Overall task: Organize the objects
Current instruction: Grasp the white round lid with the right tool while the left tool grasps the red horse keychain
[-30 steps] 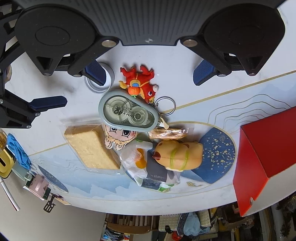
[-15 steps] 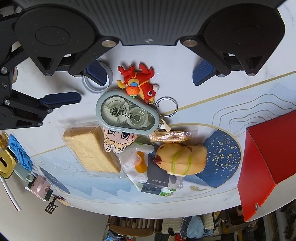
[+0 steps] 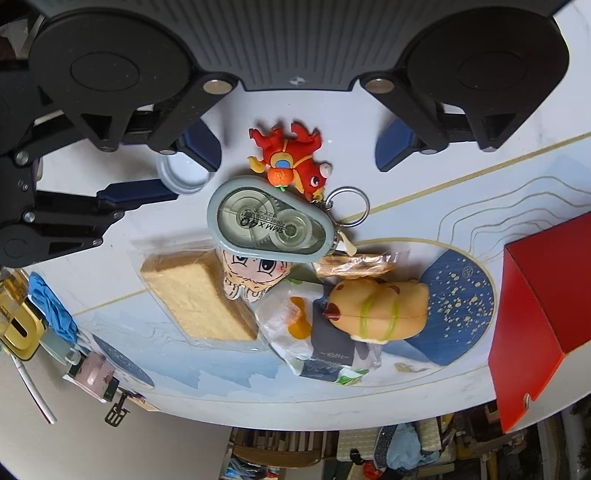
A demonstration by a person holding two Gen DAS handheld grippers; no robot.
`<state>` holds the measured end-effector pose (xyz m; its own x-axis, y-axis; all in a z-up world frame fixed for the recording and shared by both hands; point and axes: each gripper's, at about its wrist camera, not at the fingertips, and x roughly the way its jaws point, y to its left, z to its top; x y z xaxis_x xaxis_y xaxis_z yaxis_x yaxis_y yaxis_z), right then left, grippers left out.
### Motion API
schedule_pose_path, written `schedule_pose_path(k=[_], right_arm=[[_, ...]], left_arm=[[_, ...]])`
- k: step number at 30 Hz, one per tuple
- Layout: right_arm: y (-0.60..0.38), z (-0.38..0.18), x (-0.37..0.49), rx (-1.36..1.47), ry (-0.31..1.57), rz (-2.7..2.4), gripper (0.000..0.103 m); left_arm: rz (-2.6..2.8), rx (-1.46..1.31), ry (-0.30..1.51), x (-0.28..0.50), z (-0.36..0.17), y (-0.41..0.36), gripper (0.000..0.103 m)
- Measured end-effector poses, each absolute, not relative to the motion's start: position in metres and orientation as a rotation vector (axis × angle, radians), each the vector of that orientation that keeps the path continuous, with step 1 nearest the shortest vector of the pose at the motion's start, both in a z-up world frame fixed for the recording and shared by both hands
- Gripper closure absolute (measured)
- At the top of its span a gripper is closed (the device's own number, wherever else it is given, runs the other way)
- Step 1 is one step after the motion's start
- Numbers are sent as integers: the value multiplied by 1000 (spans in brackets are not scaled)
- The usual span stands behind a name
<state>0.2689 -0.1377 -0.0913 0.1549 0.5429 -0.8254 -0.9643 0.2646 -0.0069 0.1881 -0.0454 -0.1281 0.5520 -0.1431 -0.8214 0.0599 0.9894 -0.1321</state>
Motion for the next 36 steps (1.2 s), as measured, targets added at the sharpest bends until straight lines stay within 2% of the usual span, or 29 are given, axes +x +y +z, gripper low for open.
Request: schedule_pose_path(k=[6, 8, 11, 13, 14, 23, 36], right_arm=[[-145, -91, 272, -621, 831, 1175, 65], [-146, -91, 271, -623, 829, 1174, 65], [-147, -91, 269, -627, 829, 1172, 65], [-148, -90, 269, -622, 833, 1169, 65], [-148, -90, 269, -617, 836, 1163, 65], [-157, -68, 274, -499, 890, 1146, 65], [-142, -28, 259, -467, 875, 1154, 65]], left_arm=[[-142, -56, 969, 187, -125, -51, 41], [-159, -49, 968, 186, -125, -53, 45], [-152, -3, 967, 184, -124, -57, 58], [-154, -13, 971, 184, -124, -55, 60], [-154, -19, 972, 183, -123, -55, 65], [-135, -121, 966, 165, -115, -38, 66], [-108, -265, 859, 136, -74, 3, 66]])
